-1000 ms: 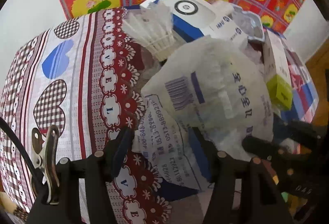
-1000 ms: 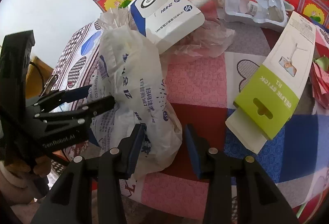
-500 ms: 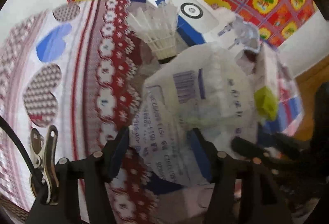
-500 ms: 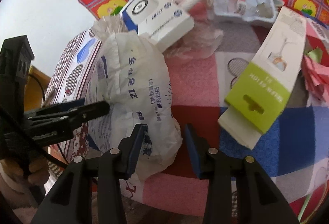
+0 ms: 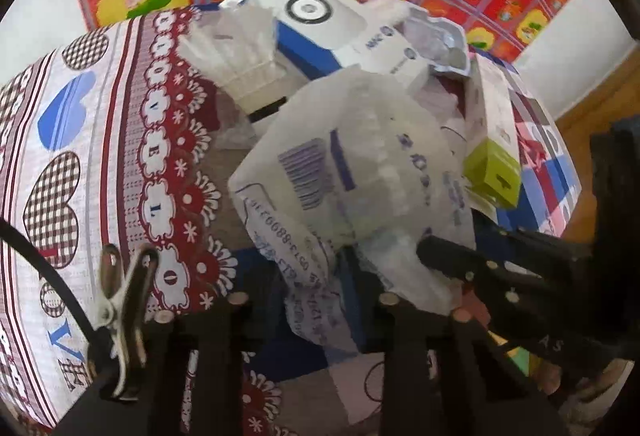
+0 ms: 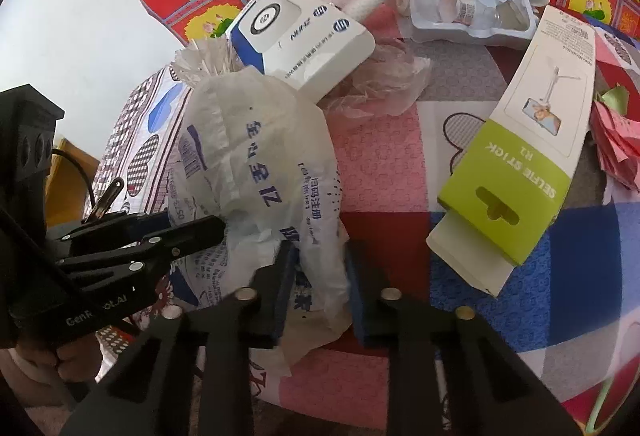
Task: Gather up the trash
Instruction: 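Close both grippers on the white plastic bag, then lift the white plastic bag with both grippers and carry it over the red bucket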
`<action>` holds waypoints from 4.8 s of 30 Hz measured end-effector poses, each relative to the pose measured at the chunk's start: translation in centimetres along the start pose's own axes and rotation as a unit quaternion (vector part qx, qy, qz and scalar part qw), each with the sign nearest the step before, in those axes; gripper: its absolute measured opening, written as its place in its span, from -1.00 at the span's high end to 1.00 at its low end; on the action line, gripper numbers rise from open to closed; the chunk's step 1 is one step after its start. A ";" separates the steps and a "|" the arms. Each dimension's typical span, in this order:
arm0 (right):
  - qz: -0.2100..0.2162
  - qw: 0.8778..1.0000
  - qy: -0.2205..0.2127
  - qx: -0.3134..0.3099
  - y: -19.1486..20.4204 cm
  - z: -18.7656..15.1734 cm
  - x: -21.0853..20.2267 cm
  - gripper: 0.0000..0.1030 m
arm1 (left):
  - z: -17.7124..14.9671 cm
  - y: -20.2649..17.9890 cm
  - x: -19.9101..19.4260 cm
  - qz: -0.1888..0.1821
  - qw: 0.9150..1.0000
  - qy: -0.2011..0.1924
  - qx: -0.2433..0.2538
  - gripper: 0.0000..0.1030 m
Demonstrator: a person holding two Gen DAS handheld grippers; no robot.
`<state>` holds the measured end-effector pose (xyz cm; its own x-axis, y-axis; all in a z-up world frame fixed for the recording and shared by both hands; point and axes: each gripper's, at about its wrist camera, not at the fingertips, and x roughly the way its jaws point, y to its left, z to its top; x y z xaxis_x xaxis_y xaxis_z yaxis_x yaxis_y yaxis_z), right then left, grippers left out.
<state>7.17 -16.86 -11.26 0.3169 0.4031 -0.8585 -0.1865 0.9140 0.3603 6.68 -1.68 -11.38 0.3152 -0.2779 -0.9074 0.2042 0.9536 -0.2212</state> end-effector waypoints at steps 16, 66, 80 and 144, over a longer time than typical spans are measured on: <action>0.005 0.998 -0.062 -0.001 -0.2 -1.6 -5.2 0.81 | -0.4 -2.5 -3.8 -0.011 0.999 -0.028 0.040 0.71; -0.072 0.972 -0.182 0.127 -19.0 -11.3 -23.0 0.81 | -0.6 -30.3 -1.9 -0.068 0.975 -0.028 0.211 0.72; -0.125 0.946 -0.216 0.205 -21.6 -13.0 -25.2 0.81 | 0.7 -34.9 -0.4 -0.118 0.950 -0.016 0.288 0.72; -0.246 0.819 -0.185 0.484 -53.1 -42.9 -26.4 0.81 | -17.9 -72.0 27.3 -0.198 0.824 0.122 0.516 0.71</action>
<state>-31.20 -78.00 -23.33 0.4254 -0.2016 -0.8822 0.8163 0.5064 0.2779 -16.02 -75.85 -26.65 -0.1362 -0.3914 -0.9101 0.9658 0.1521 -0.2099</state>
